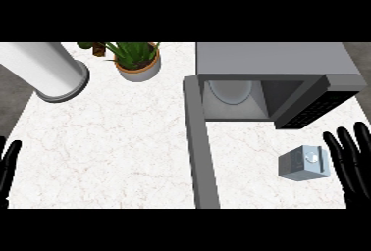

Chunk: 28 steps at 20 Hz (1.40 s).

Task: Pick up the milk, place it into the microwave and close the microwave

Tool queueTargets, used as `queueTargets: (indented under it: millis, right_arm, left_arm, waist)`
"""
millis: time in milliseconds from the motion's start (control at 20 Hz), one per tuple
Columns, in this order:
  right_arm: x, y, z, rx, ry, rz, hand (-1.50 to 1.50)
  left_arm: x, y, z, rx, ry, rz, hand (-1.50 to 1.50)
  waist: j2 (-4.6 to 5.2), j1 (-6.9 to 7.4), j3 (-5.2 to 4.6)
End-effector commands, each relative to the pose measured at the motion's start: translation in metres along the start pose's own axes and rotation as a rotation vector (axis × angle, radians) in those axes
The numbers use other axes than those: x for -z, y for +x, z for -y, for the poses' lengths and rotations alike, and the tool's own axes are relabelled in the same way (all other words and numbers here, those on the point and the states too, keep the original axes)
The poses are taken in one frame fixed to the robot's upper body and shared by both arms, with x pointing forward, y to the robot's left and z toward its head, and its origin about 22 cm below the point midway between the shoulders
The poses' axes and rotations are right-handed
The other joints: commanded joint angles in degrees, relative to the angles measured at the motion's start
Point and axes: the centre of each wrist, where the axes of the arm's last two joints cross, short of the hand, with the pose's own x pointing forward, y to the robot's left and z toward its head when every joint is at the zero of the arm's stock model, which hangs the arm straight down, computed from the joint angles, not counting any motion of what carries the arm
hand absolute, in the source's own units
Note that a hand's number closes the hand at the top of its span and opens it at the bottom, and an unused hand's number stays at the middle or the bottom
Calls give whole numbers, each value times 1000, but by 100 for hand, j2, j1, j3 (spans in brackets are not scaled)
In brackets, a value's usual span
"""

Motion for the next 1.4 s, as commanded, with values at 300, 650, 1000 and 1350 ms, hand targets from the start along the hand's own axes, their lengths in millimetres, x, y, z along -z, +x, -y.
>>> queueTargets:
  millis: [300, 650, 1000, 1350]
  right_arm:
    - [-9, -36, 30, -50, -109, -88, -150]
    - [-18, -81, 61, -53, -176, -116, -150]
    - [-35, -99, 90, -112, -222, -151, -150]
    - [-61, -143, 104, -115, -229, -192, -150]
  left_arm:
    - [-20, 6, -15, -10, 0, 22, -150]
    - [-33, 1, -13, -6, -1, 5, -150]
    - [-25, -10, -18, -8, -6, -2, -150]
    - [-43, -6, -10, -6, -7, 6, -150]
  waist:
    - [1, -1, 2]
    - [3, 9, 3]
    - [7, -25, 2]
    - [5, 11, 3]
